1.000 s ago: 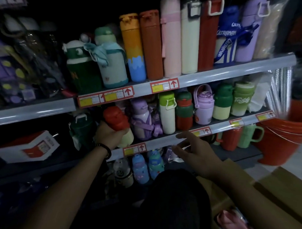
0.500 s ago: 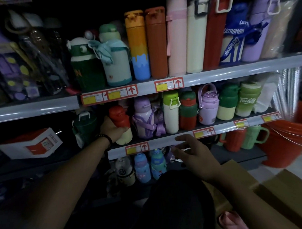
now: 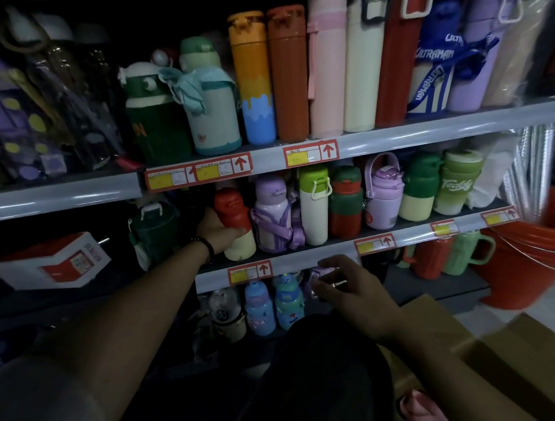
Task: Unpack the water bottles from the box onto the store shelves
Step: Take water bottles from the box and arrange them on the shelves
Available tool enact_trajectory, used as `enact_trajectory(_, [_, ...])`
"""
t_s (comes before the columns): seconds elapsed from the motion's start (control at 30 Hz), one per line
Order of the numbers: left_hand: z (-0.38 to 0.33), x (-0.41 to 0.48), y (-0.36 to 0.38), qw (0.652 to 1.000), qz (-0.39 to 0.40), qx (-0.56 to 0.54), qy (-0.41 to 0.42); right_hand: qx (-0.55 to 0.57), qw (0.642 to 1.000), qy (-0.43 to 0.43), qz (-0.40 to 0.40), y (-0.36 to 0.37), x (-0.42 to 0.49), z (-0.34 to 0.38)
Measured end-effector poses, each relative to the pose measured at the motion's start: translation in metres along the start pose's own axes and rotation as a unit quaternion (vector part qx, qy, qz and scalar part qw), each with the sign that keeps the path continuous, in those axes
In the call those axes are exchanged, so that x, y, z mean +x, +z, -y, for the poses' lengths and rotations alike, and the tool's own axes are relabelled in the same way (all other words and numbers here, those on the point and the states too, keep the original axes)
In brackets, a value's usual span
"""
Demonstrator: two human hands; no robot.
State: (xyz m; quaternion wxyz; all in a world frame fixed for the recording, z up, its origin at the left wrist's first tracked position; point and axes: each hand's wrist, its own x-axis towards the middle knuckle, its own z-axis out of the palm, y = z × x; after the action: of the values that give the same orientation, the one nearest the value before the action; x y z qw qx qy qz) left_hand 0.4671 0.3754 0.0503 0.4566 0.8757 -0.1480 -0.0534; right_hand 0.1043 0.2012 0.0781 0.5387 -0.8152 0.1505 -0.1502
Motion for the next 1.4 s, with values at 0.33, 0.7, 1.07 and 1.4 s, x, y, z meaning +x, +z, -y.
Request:
enact_trajectory(0.33, [-0.023, -0.026, 0.009, 1.000, 0.011, -0.022, 0.018, -0.002, 1.000, 0.001, -0.010, -0.004, -0.001, 0.003])
enact_trajectory(0.7, [-0.071, -0.135, 0.025, 0.983, -0.136, -0.081, -0.093, 0.026, 0.999, -0.008, -0.031, -0.014, -0.002, 0.011])
enact_trajectory(1.07, [-0.150, -0.207, 0.106, 0.975, 0.138, -0.141, 0.104, 0.062, 0.994, -0.013, -0.085, -0.042, -0.012, 0.010])
enact_trajectory(1.4, [-0.239, -0.234, 0.195, 0.917, 0.353, -0.014, 0.184, 0.046, 0.981, 0.089, -0.166, -0.146, -0.056, -0.029])
